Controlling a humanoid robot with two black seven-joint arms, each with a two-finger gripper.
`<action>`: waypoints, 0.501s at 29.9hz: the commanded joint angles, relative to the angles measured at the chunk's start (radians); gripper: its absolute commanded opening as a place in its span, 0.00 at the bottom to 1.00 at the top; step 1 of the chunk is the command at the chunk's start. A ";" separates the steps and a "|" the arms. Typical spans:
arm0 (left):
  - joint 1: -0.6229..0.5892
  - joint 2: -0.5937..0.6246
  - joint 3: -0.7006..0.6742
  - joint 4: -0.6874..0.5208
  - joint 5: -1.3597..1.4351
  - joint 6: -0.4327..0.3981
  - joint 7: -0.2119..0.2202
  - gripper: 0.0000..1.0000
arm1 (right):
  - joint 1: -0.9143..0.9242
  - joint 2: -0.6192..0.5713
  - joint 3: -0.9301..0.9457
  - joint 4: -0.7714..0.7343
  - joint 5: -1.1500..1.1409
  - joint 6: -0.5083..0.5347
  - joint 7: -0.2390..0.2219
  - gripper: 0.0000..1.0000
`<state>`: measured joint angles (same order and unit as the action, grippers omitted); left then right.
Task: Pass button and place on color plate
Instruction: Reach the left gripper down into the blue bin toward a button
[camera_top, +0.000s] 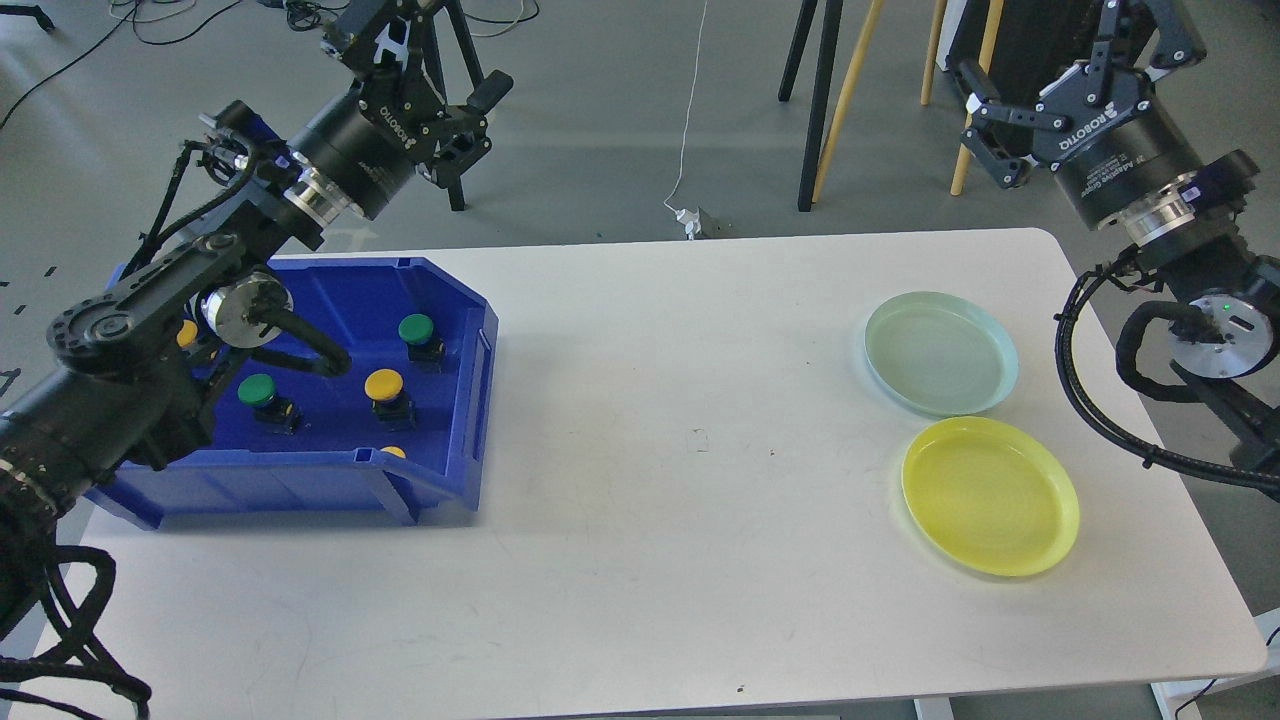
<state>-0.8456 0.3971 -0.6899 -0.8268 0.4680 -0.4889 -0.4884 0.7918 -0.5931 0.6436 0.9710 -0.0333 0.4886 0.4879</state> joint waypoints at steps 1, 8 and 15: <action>0.031 -0.001 -0.103 -0.003 -0.009 0.000 0.000 1.00 | -0.006 0.001 0.004 0.002 0.001 0.000 0.001 1.00; -0.001 -0.027 -0.146 0.035 -0.054 0.000 0.000 1.00 | -0.006 -0.011 0.005 0.000 0.001 0.000 0.001 1.00; -0.018 -0.164 -0.272 -0.041 -0.051 0.000 0.000 1.00 | -0.005 -0.016 0.005 0.005 0.000 0.000 0.001 1.00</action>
<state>-0.8635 0.2409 -0.9149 -0.7911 0.4094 -0.4886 -0.4887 0.7853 -0.6064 0.6490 0.9747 -0.0326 0.4887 0.4888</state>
